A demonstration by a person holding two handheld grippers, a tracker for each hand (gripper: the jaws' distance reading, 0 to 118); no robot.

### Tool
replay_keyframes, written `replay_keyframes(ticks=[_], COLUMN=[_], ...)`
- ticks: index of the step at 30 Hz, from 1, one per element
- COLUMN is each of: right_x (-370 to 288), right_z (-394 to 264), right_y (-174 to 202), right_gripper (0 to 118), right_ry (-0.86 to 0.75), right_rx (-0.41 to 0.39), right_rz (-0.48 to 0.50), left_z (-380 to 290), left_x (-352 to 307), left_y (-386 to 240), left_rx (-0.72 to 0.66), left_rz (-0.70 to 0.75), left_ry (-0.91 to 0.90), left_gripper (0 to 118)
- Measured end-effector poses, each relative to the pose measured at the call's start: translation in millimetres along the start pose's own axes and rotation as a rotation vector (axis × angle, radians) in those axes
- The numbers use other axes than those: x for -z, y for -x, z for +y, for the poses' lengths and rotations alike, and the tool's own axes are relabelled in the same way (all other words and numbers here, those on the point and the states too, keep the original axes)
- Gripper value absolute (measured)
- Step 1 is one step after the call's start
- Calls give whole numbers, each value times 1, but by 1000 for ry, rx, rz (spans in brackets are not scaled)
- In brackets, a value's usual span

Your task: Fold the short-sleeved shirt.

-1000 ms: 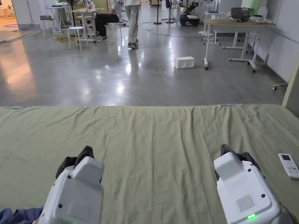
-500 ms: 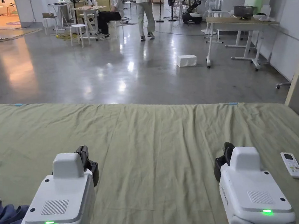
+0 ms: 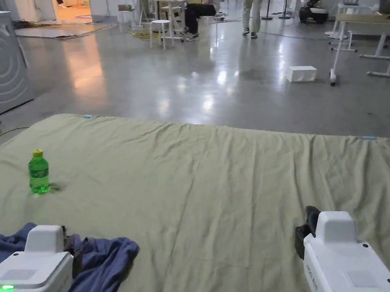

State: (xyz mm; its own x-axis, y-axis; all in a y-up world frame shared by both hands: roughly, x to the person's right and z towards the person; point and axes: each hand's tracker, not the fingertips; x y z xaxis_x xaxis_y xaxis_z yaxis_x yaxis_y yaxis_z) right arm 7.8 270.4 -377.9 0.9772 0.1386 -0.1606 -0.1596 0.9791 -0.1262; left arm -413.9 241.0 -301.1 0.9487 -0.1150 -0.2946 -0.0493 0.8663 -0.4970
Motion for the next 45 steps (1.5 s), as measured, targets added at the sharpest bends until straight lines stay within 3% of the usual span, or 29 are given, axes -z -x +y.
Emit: replay_keyframes(ticks=[4, 6, 9, 11, 16, 18, 19, 21, 23, 25, 27, 28, 32, 40, 45], right_x=[8, 10, 12, 14, 13, 12, 12, 15, 16, 15, 16, 15, 12, 5, 1], right_z=[-5, -8, -11, -14, -16, -16, -16, -18, -18, -19, -19, -19, -19, -16, -9], right_y=[12, 17, 22, 25, 25, 23, 23, 19, 17, 15, 14, 14, 12, 6, 1], right_gripper=[0, 0, 0, 0, 0, 0, 0, 0, 0, 0, 0, 0, 0, 0, 0], right_ry=[20, 31, 40, 48, 69, 73, 75, 80, 84, 79, 78, 78, 76, 62, 49], right_rx=[1, -4, -12, -21, -32, -37, -38, -35, -37, -37, -41, -42, -51, -54, -37], right_rz=[28, 40, 52, 57, 57, 51, 49, 45, 40, 35, 36, 36, 35, 21, 9], left_z=[-20, -28, -40, -49, -72, -81, -86, -96, -91, -92, -96, -99, -92, -39, 21], left_x=[24, 37, 60, 73, 110, 120, 124, 129, 125, 119, 116, 116, 110, 78, 47], left_y=[64, 86, 107, 116, 108, 96, 90, 74, 65, 56, 47, 44, 45, 82, 70], left_rx=[-116, -147, -163, -180, -198, -147, -117, -28, -25, 25, 128, 166, 53, -201, -167], left_rz=[66, 83, 69, 43, -23, 1, 7, 14, 64, 22, 49, 71, 71, 41, 2], left_ry=[149, 215, 309, 362, 473, 525, 552, 587, 534, 479, 462, 461, 437, 173, -10], left_gripper=[3, 30, 91, 108, 108, 96, 82, 78, 76, 54, 15, 10, 7, 6, 6])
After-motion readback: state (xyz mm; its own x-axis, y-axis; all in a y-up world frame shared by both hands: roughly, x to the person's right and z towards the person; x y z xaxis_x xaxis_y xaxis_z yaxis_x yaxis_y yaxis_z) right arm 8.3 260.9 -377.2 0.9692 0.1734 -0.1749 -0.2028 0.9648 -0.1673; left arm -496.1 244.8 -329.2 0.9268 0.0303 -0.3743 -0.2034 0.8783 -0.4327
